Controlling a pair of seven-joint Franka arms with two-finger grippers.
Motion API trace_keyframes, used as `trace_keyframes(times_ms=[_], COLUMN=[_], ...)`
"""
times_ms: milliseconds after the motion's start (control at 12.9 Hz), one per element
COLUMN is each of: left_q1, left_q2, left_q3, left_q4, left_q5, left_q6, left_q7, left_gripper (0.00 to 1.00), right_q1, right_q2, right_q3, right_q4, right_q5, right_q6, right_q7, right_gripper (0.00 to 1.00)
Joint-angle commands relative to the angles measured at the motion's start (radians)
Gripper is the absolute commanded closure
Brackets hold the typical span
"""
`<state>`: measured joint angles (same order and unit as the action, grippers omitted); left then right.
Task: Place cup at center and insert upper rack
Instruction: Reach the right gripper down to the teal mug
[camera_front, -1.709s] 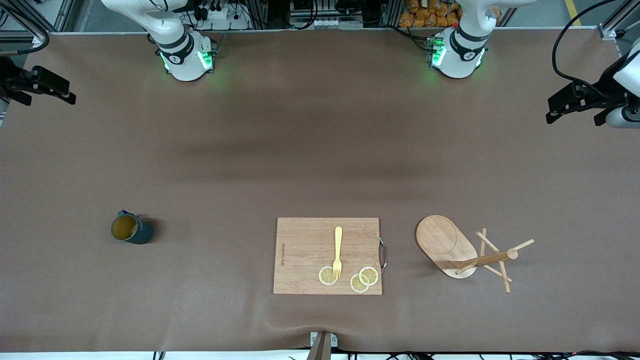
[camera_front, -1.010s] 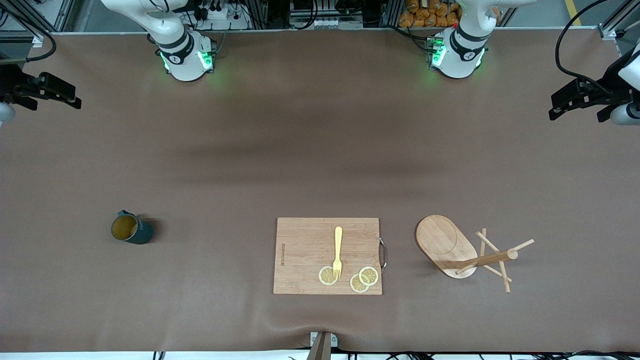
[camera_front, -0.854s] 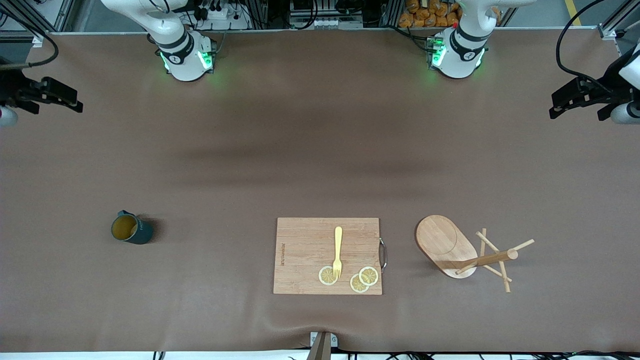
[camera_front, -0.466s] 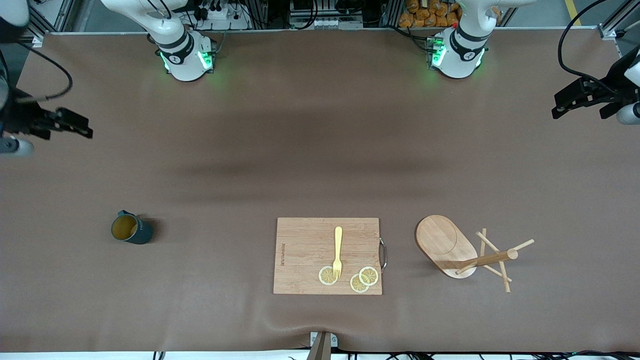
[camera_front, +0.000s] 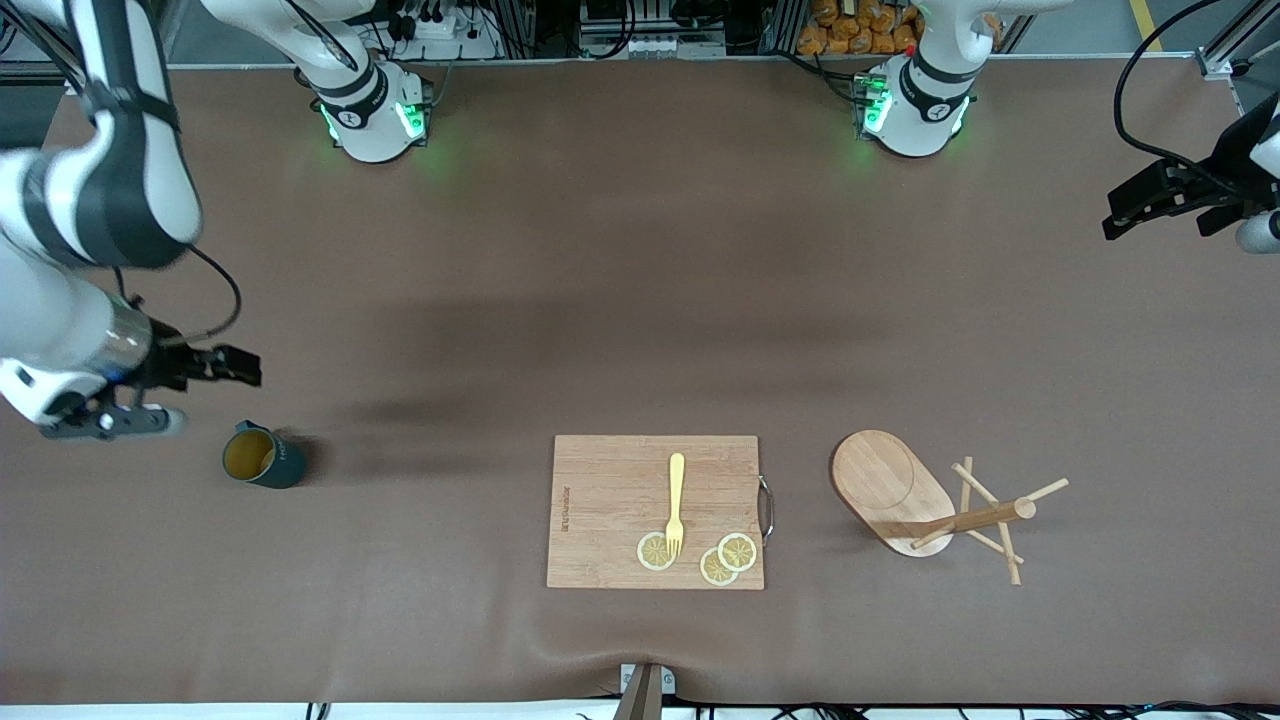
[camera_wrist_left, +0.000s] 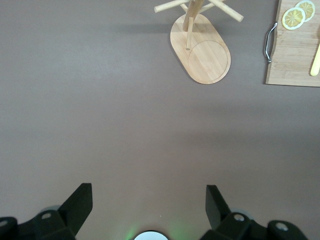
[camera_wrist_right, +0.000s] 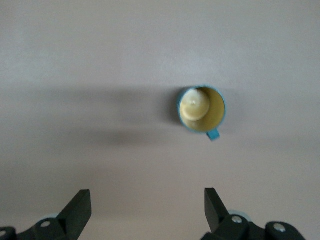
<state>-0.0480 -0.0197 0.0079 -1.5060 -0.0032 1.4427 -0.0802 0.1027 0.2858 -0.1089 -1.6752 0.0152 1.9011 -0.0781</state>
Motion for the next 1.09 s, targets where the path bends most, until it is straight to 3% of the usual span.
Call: trace_keyframes(times_ms=[0,466,1010], left_q1=[0.005,0.007,0.003], left_q2=[0.004,0.006,0.007], left_q3=[-0.006,-0.006,-0.011], left_q4=[0.012,0.015,0.015], left_q5=[0.003,0.002,0.002], left_q6=[-0.016,-0.013,-0.007], left_q7=[-0.015,-0.015,-0.015], left_gripper=[0.0,0.0,0.0], right_q1=[-0.026,-0.044,-0.047], right_q2=[0.074,0.211,0.296], right_q3=[-0.002,0.0,0.0], right_q4=[-0.028,-0.026,-0.028], right_q5=[-0.008,-0.004,-0.004], right_q6=[0.125,0.26,0.381], right_q7=[-0.078,-0.129,-0.131], right_gripper=[0.0,0.0,0.0])
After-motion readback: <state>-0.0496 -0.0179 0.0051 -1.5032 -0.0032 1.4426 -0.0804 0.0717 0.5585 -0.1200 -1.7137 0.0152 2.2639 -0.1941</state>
